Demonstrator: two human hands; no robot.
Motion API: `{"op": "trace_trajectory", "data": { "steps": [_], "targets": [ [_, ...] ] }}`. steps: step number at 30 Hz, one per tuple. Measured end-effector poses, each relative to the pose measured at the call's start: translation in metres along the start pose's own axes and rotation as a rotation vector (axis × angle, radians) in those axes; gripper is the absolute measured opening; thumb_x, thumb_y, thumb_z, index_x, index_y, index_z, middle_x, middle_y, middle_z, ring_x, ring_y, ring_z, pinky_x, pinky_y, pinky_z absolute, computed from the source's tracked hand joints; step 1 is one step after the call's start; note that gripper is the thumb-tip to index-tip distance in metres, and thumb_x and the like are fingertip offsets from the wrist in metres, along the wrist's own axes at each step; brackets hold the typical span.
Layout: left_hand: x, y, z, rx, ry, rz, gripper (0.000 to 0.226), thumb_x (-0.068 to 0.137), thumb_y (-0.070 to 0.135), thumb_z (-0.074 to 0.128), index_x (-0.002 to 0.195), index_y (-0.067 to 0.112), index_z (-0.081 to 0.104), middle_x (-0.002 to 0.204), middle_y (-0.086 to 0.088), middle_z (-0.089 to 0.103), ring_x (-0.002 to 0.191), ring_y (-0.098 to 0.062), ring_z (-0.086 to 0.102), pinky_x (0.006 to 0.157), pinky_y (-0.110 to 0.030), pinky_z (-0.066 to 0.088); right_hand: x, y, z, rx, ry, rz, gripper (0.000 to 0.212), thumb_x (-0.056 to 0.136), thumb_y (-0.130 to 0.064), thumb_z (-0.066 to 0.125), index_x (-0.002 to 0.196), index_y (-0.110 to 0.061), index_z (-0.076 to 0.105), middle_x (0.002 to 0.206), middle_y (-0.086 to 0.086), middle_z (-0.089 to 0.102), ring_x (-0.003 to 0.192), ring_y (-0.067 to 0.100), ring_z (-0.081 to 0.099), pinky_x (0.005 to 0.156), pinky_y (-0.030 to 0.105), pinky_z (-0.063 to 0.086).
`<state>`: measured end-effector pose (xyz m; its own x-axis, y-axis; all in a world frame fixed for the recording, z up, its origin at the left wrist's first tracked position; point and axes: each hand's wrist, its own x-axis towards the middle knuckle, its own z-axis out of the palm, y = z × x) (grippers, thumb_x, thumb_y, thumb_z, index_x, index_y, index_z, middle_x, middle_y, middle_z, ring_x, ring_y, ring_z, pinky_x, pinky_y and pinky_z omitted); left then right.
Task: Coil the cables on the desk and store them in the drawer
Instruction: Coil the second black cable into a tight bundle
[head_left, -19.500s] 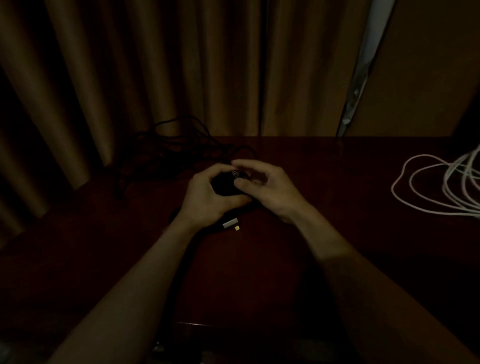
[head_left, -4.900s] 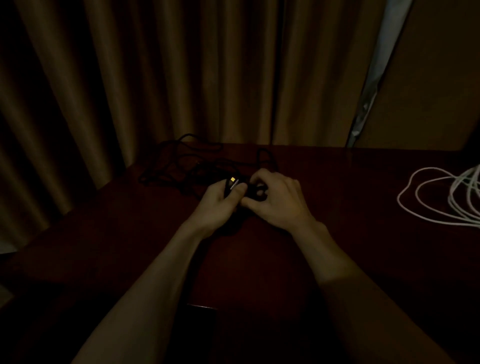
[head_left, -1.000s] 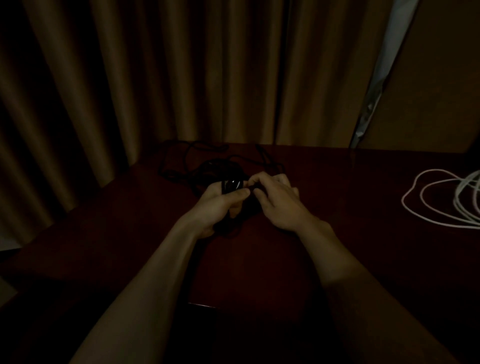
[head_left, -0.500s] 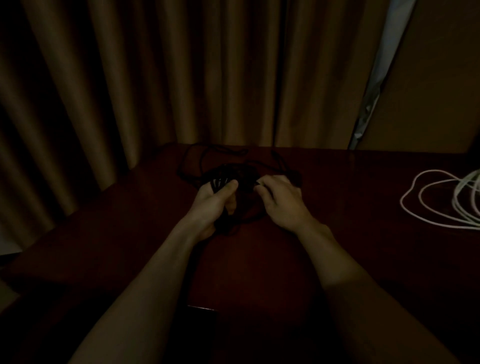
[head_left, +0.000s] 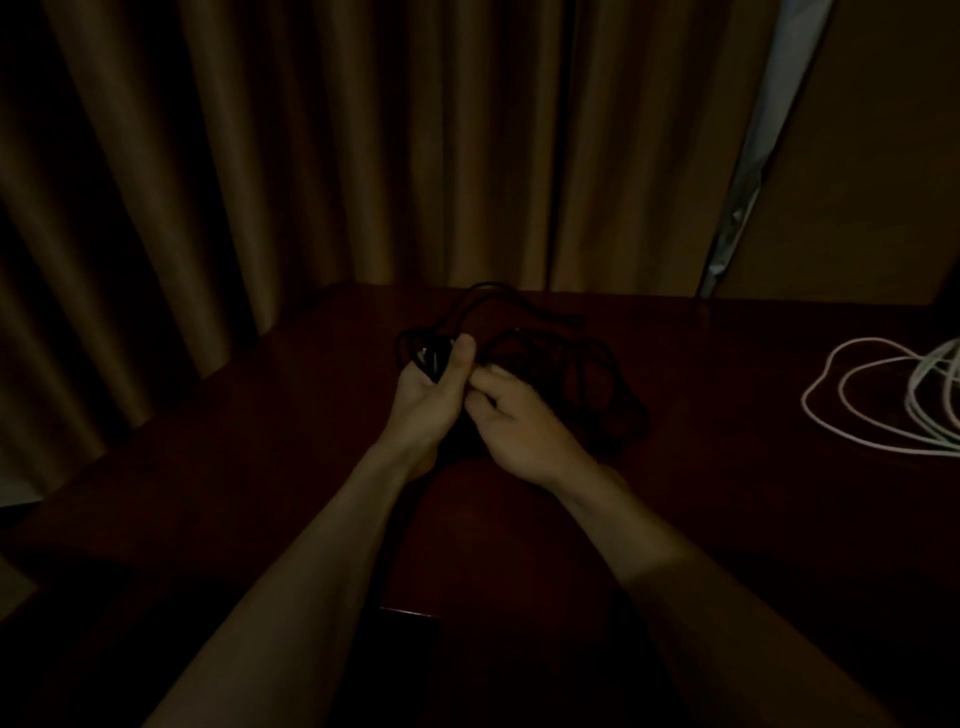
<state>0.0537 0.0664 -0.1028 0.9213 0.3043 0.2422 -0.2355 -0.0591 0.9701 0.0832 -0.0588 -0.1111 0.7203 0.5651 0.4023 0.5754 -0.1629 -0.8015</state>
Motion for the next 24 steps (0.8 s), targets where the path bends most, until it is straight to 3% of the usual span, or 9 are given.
{"op": "trace_trajectory", "data": {
  "steps": [3,6,10,13,16,19,24],
  "targets": [
    [0.003,-0.002,-0.001,-0.005,0.018,-0.027,0.043,0.103,0.048,0.056,0.089,0.009,0.066,0.083,-0.004,0.065,0.08,-0.015,0.066,0.073,-0.029,0.055,0.0,0.0,0.003,-0.068,-0.057,0.027,0.041,0.11,-0.013,0.034,0.144,-0.024,0.053,0.118,0.001,0.045,0.098,0.01,0.051,0.078,0.013,0.047],
    [0.005,-0.007,-0.001,0.051,0.053,0.002,0.043,0.107,0.045,0.05,0.079,0.015,0.063,0.073,0.004,0.063,0.075,-0.01,0.063,0.069,-0.026,0.051,0.001,0.002,0.0,-0.129,-0.043,0.023,0.047,0.111,-0.014,0.036,0.154,-0.032,0.043,0.109,-0.001,0.038,0.091,0.005,0.045,0.076,0.015,0.048],
    [0.004,-0.004,-0.004,0.019,0.148,-0.039,0.049,0.109,0.049,0.043,0.089,0.011,0.068,0.078,0.0,0.069,0.075,-0.012,0.069,0.067,-0.025,0.056,0.005,0.005,-0.004,-0.088,-0.027,0.089,0.054,0.111,-0.021,0.042,0.162,-0.028,0.028,0.113,-0.013,0.042,0.099,0.0,0.055,0.082,0.012,0.05],
    [0.005,0.006,-0.007,-0.232,0.298,-0.172,0.049,0.108,0.049,0.044,0.086,0.009,0.062,0.067,-0.001,0.064,0.07,-0.019,0.075,0.063,-0.031,0.059,0.005,0.012,-0.014,-0.163,-0.011,0.098,0.046,0.109,-0.018,0.047,0.154,-0.017,0.044,0.117,-0.008,0.052,0.108,0.01,0.063,0.089,0.018,0.051],
    [0.006,0.012,-0.007,-0.328,0.304,-0.228,0.045,0.107,0.049,0.047,0.084,0.011,0.056,0.066,0.0,0.056,0.058,-0.018,0.066,0.056,-0.03,0.055,0.003,0.017,-0.02,-0.316,-0.054,0.048,0.027,0.108,-0.022,0.051,0.128,-0.018,0.069,0.11,-0.002,0.063,0.099,0.014,0.065,0.081,0.01,0.044],
    [0.005,0.014,-0.011,-0.358,0.291,-0.239,0.043,0.107,0.05,0.048,0.087,0.013,0.057,0.067,0.002,0.051,0.055,-0.013,0.05,0.053,-0.027,0.047,0.003,0.02,-0.026,-0.517,-0.075,0.007,0.024,0.106,-0.035,0.052,0.114,-0.028,0.074,0.107,-0.01,0.062,0.1,0.01,0.061,0.094,0.037,0.049],
    [0.002,0.013,-0.014,-0.327,0.156,-0.226,0.039,0.106,0.048,0.052,0.084,0.016,0.056,0.064,0.005,0.049,0.053,-0.009,0.044,0.048,-0.021,0.041,-0.003,0.014,-0.037,-0.62,-0.292,0.094,0.024,0.104,-0.05,0.051,0.118,-0.044,0.069,0.121,-0.023,0.051,0.123,0.007,0.046,0.107,0.044,0.031]
  ]
}}
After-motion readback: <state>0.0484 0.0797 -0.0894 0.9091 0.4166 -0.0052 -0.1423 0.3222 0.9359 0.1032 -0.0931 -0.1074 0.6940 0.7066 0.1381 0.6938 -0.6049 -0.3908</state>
